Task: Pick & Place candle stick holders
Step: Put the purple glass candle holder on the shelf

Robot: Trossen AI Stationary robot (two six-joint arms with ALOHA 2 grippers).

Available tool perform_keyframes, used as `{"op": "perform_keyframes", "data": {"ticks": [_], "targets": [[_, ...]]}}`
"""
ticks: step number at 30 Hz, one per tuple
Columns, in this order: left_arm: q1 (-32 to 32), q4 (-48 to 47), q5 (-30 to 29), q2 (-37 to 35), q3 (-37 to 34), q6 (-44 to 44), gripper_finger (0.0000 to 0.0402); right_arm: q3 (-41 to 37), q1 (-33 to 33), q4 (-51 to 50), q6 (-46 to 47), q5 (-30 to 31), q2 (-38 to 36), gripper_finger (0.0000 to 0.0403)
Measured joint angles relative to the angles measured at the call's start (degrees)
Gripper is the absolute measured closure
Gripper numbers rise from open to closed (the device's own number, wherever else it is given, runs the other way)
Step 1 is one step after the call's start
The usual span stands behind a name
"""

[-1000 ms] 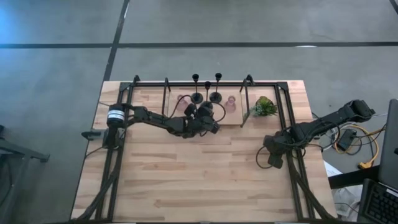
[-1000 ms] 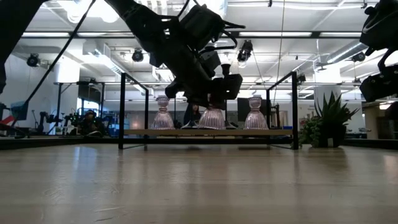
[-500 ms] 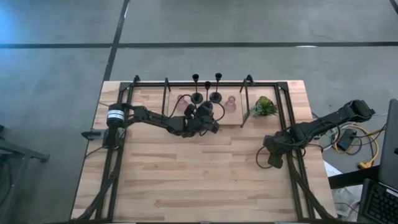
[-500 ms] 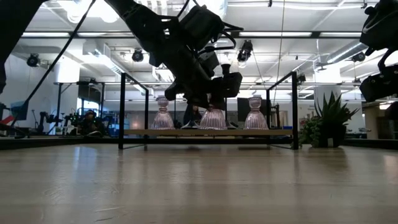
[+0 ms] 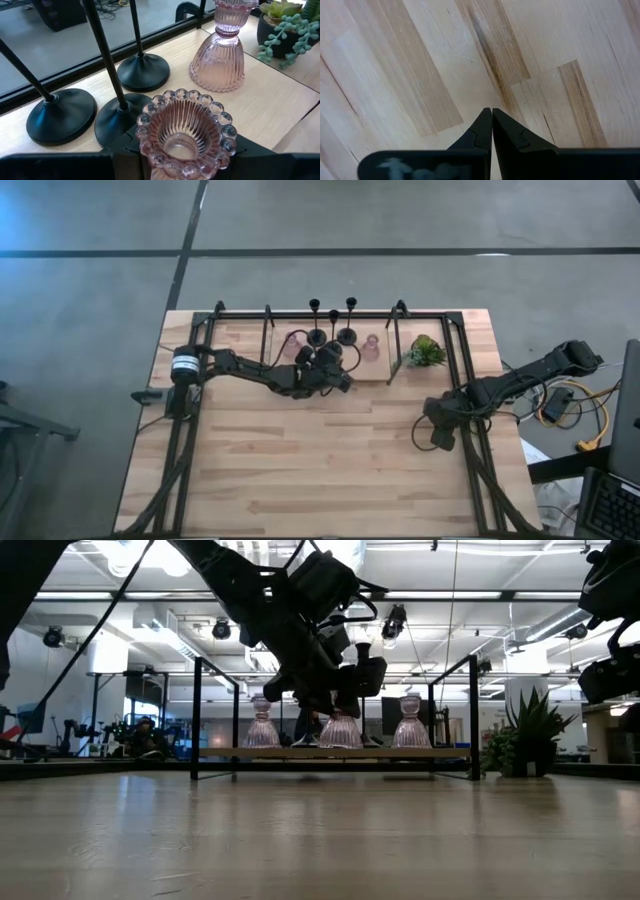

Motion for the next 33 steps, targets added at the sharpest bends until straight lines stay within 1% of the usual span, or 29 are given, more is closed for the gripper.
{"op": "perform_keyframes", "data": {"ticks": [6,19,25,33], "targets": [[0.27,-1.31,-0.22,0.0,0.0,-0.84,0.0271,0.0,0.0,0.01,0.0,-0.01,0.0,0.0394],[0.32,-0.96,-0.35,0.07,-0.07,-0.8,0.026,0.0,0.01,-0.01,-0.01,0.0,0.0,0.0394],[0.39,-0.62,1.26,0.09,-0.09,-0.73,0.0258,0.0,0.0,-0.01,0.01,0.01,0.0,0.0394],[0.37,-0.61,1.51,0.09,-0.09,-0.66,0.0257,0.0,0.0,0.01,-0.01,0.01,0.0,0.0394]]}}
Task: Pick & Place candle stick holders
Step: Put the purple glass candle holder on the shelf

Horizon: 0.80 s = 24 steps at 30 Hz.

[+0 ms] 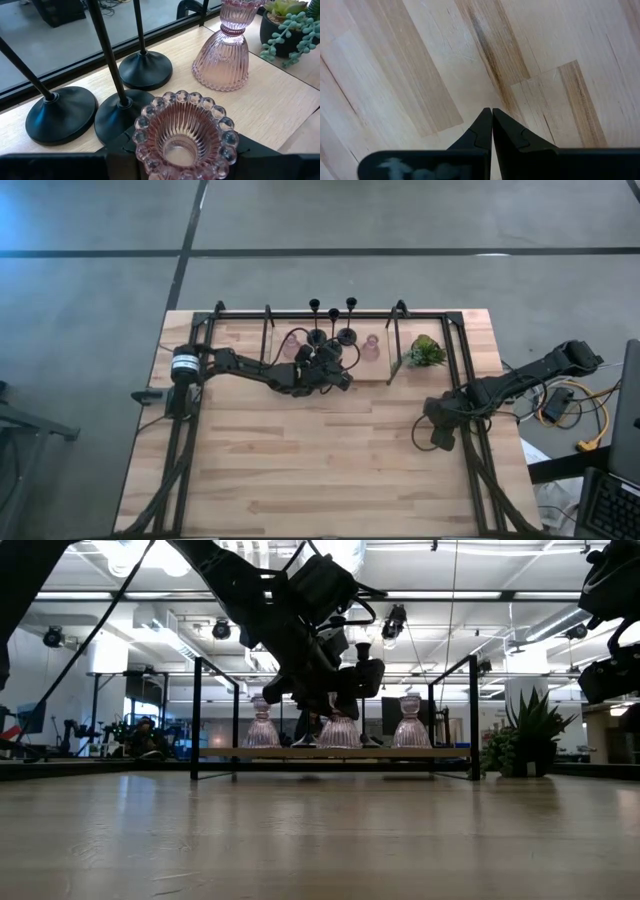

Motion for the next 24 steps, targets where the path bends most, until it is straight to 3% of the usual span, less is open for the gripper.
{"op": "perform_keyframes", "data": {"ticks": [13,24], "targets": [[-0.04,-0.04,0.24,-0.02,0.0,1.23,0.025,0.0,0.0,0.0,0.01,-0.02,0.0,0.0394],[-0.09,-1.18,1.58,0.18,-0.26,1.29,0.0147,0.0,0.0,-0.02,0.0,0.0,0.0,0.0394]]}}
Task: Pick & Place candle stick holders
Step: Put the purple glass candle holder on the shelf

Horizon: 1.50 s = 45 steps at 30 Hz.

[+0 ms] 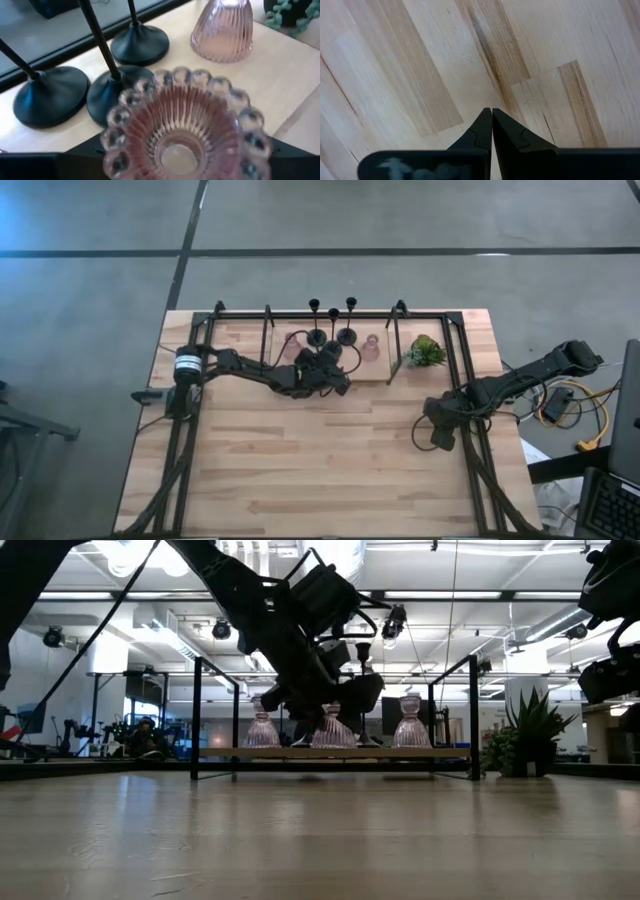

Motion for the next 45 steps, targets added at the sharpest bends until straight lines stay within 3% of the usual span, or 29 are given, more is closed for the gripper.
{"op": "perform_keyframes", "data": {"ticks": [8,20,45], "targets": [[0.0,0.57,0.33,0.01,0.0,-0.2,0.0104,0.0,0.02,0.02,0.0,-0.01,0.0,0.0394],[0.22,0.98,-0.18,-0.51,0.11,0.17,0.0105,0.0,0.02,0.02,0.02,0.0,0.0,0.0394],[0.22,1.1,1.4,-11.16,0.24,7.93,0.0103,0.0,0.01,1.11,0.0,-0.01,-0.02,0.0394]]}}
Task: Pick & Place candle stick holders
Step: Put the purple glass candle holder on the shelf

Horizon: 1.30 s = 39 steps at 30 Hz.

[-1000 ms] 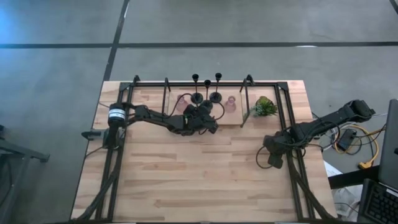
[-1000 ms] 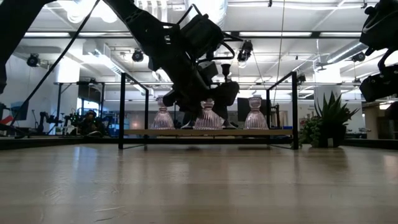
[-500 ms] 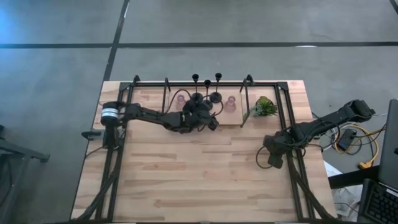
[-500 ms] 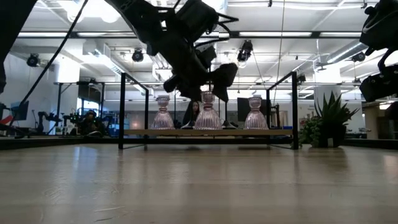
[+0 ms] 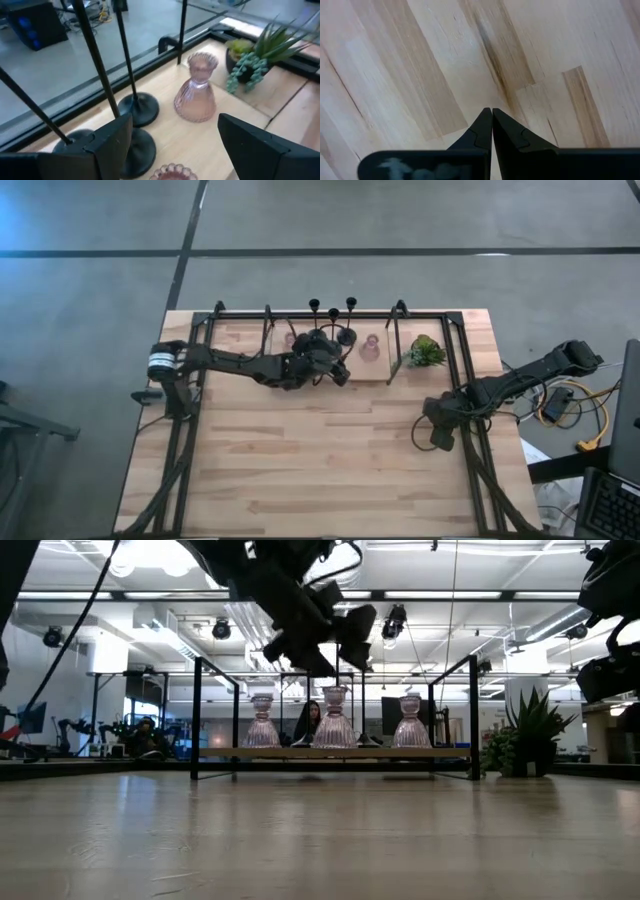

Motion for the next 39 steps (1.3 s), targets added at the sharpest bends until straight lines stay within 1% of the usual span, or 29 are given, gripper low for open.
{"op": "perform_keyframes", "data": {"ticks": [4,7,10,12,15,17,19,24,26,28,29,32,35,39], "targets": [[-0.38,-0.01,2.64,-3.05,0.0,2.36,0.0103,0.0,0.0,0.02,0.0,0.01,0.0,0.0394],[-1.54,-0.13,3.21,-5.37,0.0,4.8,0.0104,0.0,0.01,0.0,0.0,0.01,0.0,0.0394],[-3.83,-0.89,3.32,-7.78,-0.46,8.76,0.0111,0.0,0.0,0.0,0.0,0.0,0.0,0.0394],[-6.17,-1.44,3.54,-9.45,-1.93,11.35,0.0124,0.0,0.01,0.06,0.0,0.0,0.0,0.0394],[-9.78,-1.46,4.4,-11.67,-6.13,15.57,0.0158,0.0,0.0,0.13,0.0,-0.01,0.0,0.0394],[-11.29,-1.13,6.02,-13.27,-9.82,17.93,0.0188,0.0,-0.01,0.15,0.0,0.01,0.0,0.0394],[-11.75,1.98,6.93,-14.7,-13.86,18.53,0.0221,0.0,0.01,0.2,0.0,0.01,0.02,0.0394],[-9.73,14.09,7.11,-17.16,-23.83,16.02,0.0313,0.0,0.01,0.24,0.0,-0.01,0.02,0.0394],[-8.58,17.19,7.03,-17.49,-26.44,14.77,0.0352,0.0,-0.01,0.26,0.02,0.0,0.02,0.0394],[-7.43,17.46,7.04,-17.51,-28.02,13.75,0.0386,0.0,-0.01,0.27,0.0,-0.01,0.02,0.0394],[-6.83,17.17,7.15,-17.38,-28.57,13.03,0.0392,0.0,-0.01,0.28,0.0,0.01,0.02,0.0394],[-5.23,17.31,8.41,-16.83,-29.27,11.67,0.0396,0.0,0.0,0.29,0.01,-0.01,0.0,0.0394],[-3.74,17.55,11.55,-16.29,-29.29,11.57,0.0398,0.0,0.0,0.35,0.01,-0.01,0.0,0.0394],[-1.93,17.61,13.87,-15.85,-28.94,11.53,0.0399,0.0,0.0,0.37,0.0,0.01,0.0,0.0394]]}}
